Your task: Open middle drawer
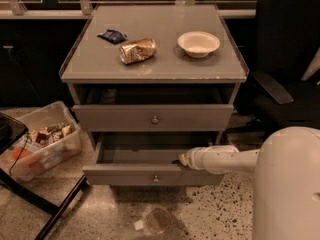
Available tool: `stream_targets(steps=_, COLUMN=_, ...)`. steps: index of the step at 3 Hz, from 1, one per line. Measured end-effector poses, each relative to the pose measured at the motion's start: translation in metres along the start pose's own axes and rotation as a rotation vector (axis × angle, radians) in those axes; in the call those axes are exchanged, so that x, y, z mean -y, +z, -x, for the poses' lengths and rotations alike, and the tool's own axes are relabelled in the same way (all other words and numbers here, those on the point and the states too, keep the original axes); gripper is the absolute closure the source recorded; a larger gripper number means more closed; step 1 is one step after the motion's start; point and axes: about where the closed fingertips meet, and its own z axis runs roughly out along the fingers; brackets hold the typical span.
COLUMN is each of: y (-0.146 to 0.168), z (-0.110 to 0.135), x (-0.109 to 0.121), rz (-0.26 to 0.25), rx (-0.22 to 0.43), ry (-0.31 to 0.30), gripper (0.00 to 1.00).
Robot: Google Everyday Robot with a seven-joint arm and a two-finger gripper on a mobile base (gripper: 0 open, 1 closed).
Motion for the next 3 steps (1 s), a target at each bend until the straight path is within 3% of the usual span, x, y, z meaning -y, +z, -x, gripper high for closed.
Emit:
stream_targets(steps=1, y=-0.0055, z=-0.0221, x=0.0116, rz=-0.038, rx=-0.026, ry=-0.079, gripper=1.00)
stream_targets(steps=3, y=-0.0106, z=-0.0177, x=0.0104, rz=-0.040, rx=-0.027, ry=-0.086, gripper=1.00)
